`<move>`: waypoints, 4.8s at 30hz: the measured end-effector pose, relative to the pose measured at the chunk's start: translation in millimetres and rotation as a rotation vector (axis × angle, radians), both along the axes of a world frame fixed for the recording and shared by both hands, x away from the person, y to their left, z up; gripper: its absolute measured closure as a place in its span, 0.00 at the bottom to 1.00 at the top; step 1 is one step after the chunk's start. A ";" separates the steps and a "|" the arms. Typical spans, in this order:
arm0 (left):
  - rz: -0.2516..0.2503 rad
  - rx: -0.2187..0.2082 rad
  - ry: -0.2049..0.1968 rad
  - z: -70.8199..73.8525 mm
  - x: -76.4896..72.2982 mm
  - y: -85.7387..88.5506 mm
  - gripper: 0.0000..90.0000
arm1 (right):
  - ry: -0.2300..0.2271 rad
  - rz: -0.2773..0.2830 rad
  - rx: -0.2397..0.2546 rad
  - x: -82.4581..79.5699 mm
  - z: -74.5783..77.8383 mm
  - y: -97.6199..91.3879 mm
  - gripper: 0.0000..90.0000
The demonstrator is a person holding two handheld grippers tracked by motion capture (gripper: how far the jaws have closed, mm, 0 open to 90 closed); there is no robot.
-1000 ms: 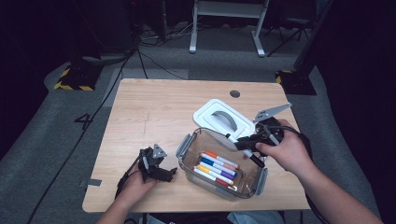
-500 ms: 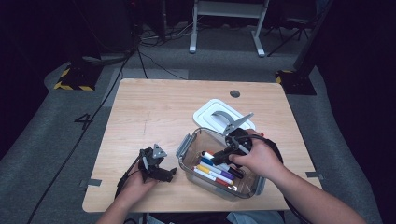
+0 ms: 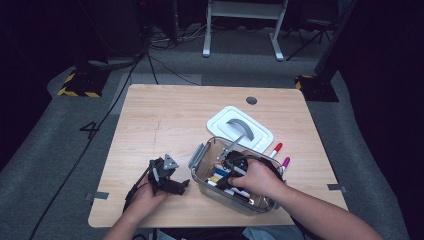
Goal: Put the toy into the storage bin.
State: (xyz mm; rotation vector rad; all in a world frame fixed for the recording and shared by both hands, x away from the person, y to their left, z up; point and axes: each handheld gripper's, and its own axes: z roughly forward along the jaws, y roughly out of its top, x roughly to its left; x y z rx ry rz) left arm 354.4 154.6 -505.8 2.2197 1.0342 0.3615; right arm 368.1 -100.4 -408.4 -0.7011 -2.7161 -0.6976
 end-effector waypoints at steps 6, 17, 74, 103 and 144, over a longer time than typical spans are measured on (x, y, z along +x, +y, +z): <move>0.001 -0.001 0.002 0.0 -0.1 0.0 0.00 | 0.012 0.016 -0.021 -1.3 -12.2 5.2 0.85; -0.003 0.004 -0.001 0.1 0.1 0.2 0.00 | -0.010 0.032 -0.029 0.1 -21.0 6.7 0.76; -0.006 0.006 0.001 0.3 0.2 0.5 0.00 | -0.195 -0.639 -0.083 46.9 -33.0 -210.1 0.56; -0.007 0.005 -0.001 0.2 0.3 0.5 0.00 | -0.192 -0.667 -0.198 43.1 -49.0 -228.6 0.86; -0.008 0.008 0.002 0.4 0.4 1.9 0.00 | -0.307 -0.355 0.104 14.0 91.4 -138.2 0.86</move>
